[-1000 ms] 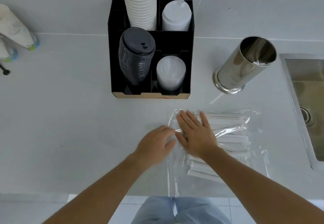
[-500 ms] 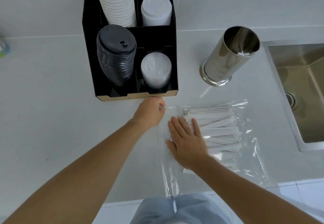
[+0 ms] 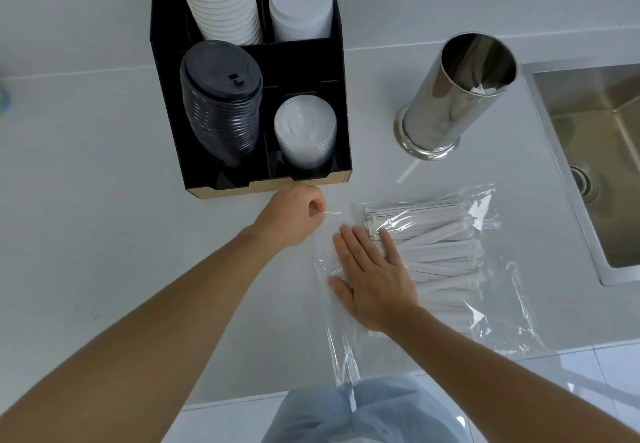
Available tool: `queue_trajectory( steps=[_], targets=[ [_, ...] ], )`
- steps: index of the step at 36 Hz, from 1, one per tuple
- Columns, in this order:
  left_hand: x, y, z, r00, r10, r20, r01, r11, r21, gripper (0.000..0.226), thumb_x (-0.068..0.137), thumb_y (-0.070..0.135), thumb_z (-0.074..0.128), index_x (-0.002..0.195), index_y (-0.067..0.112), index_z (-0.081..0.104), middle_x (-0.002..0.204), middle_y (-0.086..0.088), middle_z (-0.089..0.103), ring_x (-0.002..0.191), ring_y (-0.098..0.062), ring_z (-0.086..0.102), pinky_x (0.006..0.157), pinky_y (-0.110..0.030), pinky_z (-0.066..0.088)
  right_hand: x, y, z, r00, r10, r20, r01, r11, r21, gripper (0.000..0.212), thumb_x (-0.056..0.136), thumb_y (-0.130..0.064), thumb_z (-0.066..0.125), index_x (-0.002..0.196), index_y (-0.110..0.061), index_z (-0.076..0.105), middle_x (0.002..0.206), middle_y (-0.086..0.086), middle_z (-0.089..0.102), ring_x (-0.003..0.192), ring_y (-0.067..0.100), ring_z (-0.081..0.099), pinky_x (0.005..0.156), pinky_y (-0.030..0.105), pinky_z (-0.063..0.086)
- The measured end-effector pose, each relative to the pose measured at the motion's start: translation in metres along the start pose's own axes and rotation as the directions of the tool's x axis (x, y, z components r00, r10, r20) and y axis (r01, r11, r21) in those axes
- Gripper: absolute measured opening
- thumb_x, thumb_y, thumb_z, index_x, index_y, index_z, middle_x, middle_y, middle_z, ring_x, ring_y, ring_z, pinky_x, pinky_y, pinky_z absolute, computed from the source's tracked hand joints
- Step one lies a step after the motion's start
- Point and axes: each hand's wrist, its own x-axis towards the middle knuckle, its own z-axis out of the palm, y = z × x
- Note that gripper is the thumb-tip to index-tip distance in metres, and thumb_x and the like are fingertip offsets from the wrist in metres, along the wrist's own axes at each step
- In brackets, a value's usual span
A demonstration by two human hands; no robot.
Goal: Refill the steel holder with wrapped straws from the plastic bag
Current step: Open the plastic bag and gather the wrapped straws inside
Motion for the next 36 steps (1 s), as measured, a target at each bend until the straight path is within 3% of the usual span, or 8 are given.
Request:
queue_trajectory(
  steps=[5,11,17,23,27,32,36],
  targets=[
    [0.004,0.004,-0.004,1.0,-0.011,0.029,0.012,1.0,-0.009,0.014,0.083,0.012,0.064,0.095,0.016,0.068,0.083,0.004,0.064,0.077,-0.013,0.057,0.067,-0.023,0.043,0.0,0.0,0.001,1.0,0.006,0.001,-0.006,1.0,0.009,0.066,0.098,-0.049,0.028,0.151,-0.009,0.029,0.159,0.008,0.027,0.147,0.024,0.022,0.118,0.055,0.011],
    [0.006,0.002,-0.011,0.993,0.041,0.11,-0.038,0.999,-0.024,0.007,0.084,0.012,0.068,0.086,0.014,0.074,0.077,0.007,0.065,0.064,0.002,0.056,0.057,-0.002,0.037,0.0,0.001,0.005,1.0,-0.007,-0.027,0.007,1.0,0.015,0.067,0.098,-0.049,0.029,0.151,-0.008,0.029,0.159,0.009,0.027,0.147,0.024,0.021,0.118,0.054,0.011],
    [-0.004,-0.011,-0.013,0.989,0.025,0.146,0.001,0.985,-0.174,0.006,0.082,0.01,0.071,0.08,0.015,0.07,0.077,0.004,0.069,0.069,-0.009,0.065,0.066,-0.02,0.052,0.0,0.002,0.006,0.999,-0.006,-0.042,0.007,1.0,0.019,0.066,0.098,-0.049,0.029,0.151,-0.009,0.029,0.158,0.009,0.028,0.147,0.024,0.022,0.118,0.053,0.01],
    [-0.005,0.004,-0.008,0.978,0.013,0.21,-0.017,1.0,0.015,0.018,0.084,0.025,0.063,0.102,0.029,0.064,0.088,0.011,0.065,0.083,-0.01,0.06,0.073,-0.028,0.05,0.0,0.001,0.003,0.997,-0.009,-0.077,0.01,1.0,0.016,0.065,0.097,-0.048,0.034,0.147,-0.008,0.038,0.156,0.009,0.035,0.144,0.025,0.03,0.117,0.055,0.017],
    [-0.005,0.012,-0.005,0.979,0.036,0.203,-0.077,0.977,0.199,0.01,0.088,0.022,0.056,0.085,0.027,0.064,0.086,0.008,0.062,0.089,-0.017,0.055,0.074,-0.035,0.051,-0.002,-0.002,-0.004,0.997,0.005,-0.077,-0.003,1.0,0.018,0.063,0.095,-0.046,0.032,0.144,-0.008,0.044,0.152,0.01,0.041,0.141,0.026,0.036,0.116,0.057,0.02],
    [-0.008,0.008,-0.005,0.983,0.04,0.178,-0.07,0.985,0.161,0.013,0.086,0.017,0.056,0.077,0.023,0.064,0.081,0.005,0.062,0.083,-0.018,0.056,0.07,-0.035,0.051,-0.017,-0.005,-0.005,0.999,-0.008,-0.038,0.009,1.0,0.024,0.061,0.096,-0.043,0.027,0.147,-0.011,0.04,0.155,0.008,0.036,0.144,0.028,0.03,0.116,0.057,0.012],
    [-0.012,0.001,-0.009,0.987,0.05,0.153,-0.06,0.996,0.065,0.011,0.083,0.015,0.06,0.076,0.021,0.066,0.075,0.007,0.063,0.073,-0.016,0.057,0.067,-0.032,0.051,-0.032,0.0,0.002,0.998,-0.027,-0.063,0.028,1.0,0.011,0.059,0.097,-0.043,0.035,0.147,-0.011,0.04,0.155,0.006,0.037,0.144,0.026,0.03,0.116,0.058,0.018]
  ],
)
